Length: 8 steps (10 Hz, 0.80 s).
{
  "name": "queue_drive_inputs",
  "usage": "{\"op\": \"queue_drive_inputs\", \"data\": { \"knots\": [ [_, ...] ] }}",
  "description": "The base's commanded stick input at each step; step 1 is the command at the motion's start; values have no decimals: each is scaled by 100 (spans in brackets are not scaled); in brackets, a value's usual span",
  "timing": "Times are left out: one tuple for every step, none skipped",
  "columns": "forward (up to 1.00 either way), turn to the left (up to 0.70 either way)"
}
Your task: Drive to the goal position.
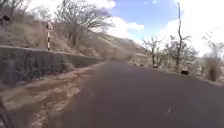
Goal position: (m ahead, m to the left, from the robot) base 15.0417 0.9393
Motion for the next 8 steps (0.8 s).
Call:
{"op": "queue_drive_inputs", "data": {
  "knots": [
    [70, 0],
    [70, 0],
    [70, 0],
    [70, 0],
    [70, 0],
    [70, 0],
    [70, 0],
    [70, 0]
  ]
}}
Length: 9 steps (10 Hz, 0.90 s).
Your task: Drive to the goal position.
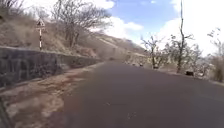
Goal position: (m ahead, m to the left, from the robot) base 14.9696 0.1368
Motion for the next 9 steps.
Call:
{"op": "queue_drive_inputs", "data": {
  "knots": [
    [70, 0],
    [70, 0],
    [70, 0],
    [70, 0],
    [70, 0],
    [70, 0],
    [70, 0],
    [70, 0],
    [70, 0]
  ]
}}
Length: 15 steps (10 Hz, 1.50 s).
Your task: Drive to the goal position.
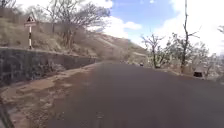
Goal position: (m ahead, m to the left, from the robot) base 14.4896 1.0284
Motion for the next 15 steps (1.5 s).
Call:
{"op": "queue_drive_inputs", "data": {
  "knots": [
    [70, 0],
    [70, 0],
    [70, 0],
    [70, 0],
    [70, 0],
    [70, 0],
    [70, 0],
    [70, 0],
    [70, 0],
    [70, 0],
    [70, 0],
    [70, 0],
    [70, 0],
    [70, 0],
    [70, 0]
  ]
}}
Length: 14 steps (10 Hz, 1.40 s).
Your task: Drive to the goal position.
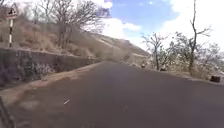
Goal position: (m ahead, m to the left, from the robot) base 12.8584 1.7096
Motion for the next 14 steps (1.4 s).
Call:
{"op": "queue_drive_inputs", "data": {
  "knots": [
    [70, 0],
    [70, 0],
    [70, 0],
    [70, 0],
    [70, 0],
    [70, 0],
    [70, 0],
    [70, 0],
    [70, 0],
    [70, 0],
    [70, 0],
    [70, 0],
    [70, 0],
    [70, 0]
  ]
}}
